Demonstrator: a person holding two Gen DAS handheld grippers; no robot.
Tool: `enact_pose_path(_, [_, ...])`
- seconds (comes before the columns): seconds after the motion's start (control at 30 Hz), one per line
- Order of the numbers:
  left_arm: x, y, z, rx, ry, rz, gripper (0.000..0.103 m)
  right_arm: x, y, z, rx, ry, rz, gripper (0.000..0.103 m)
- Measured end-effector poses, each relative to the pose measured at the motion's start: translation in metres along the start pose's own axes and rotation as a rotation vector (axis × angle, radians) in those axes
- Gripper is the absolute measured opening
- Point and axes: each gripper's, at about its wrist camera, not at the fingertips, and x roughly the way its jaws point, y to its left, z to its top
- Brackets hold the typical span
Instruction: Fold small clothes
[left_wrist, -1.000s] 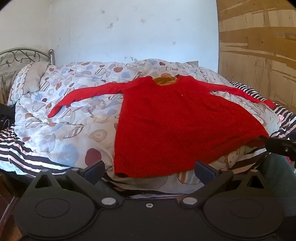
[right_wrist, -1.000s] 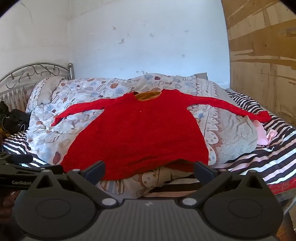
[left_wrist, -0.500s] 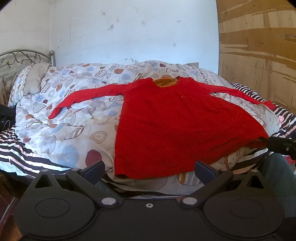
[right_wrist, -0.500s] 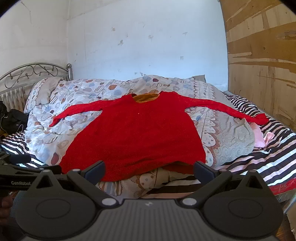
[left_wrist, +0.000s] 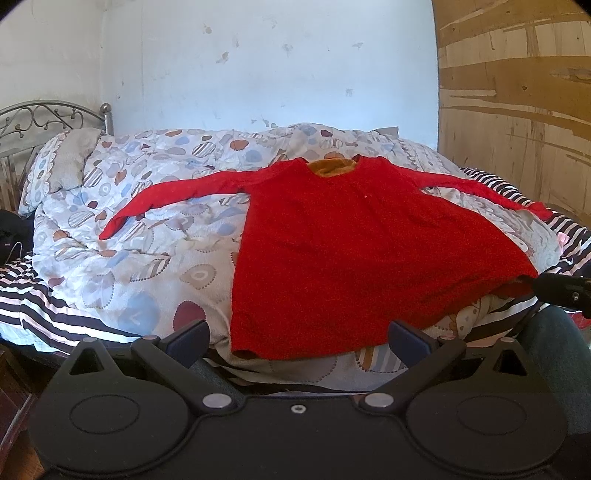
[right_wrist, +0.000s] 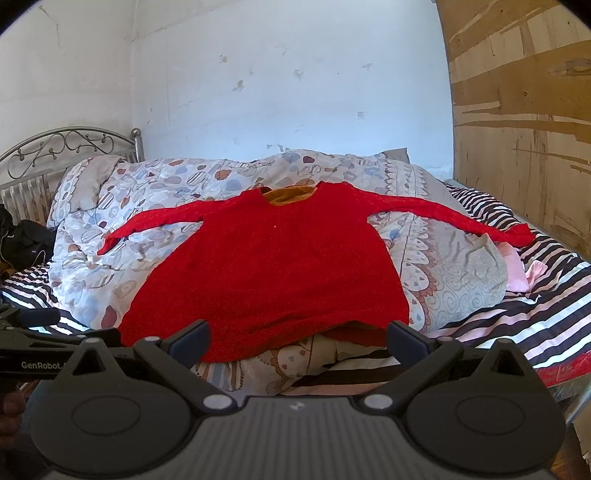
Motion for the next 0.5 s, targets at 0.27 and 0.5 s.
enact_pose_path(0.27, [0.0002,0.0004,-0.0002,-0.002,-0.005,0.004,0.102,-0.0001,-0.0005,0.0002,0.001,0.001,0.0,0.103])
enact_pose_path(0.5, [0.0002,0.0007,-0.0001,-0.002,-0.004,0.003,0.102,0.0002,-0.0022,0.0014,0.004,-0.001,-0.001,0.103])
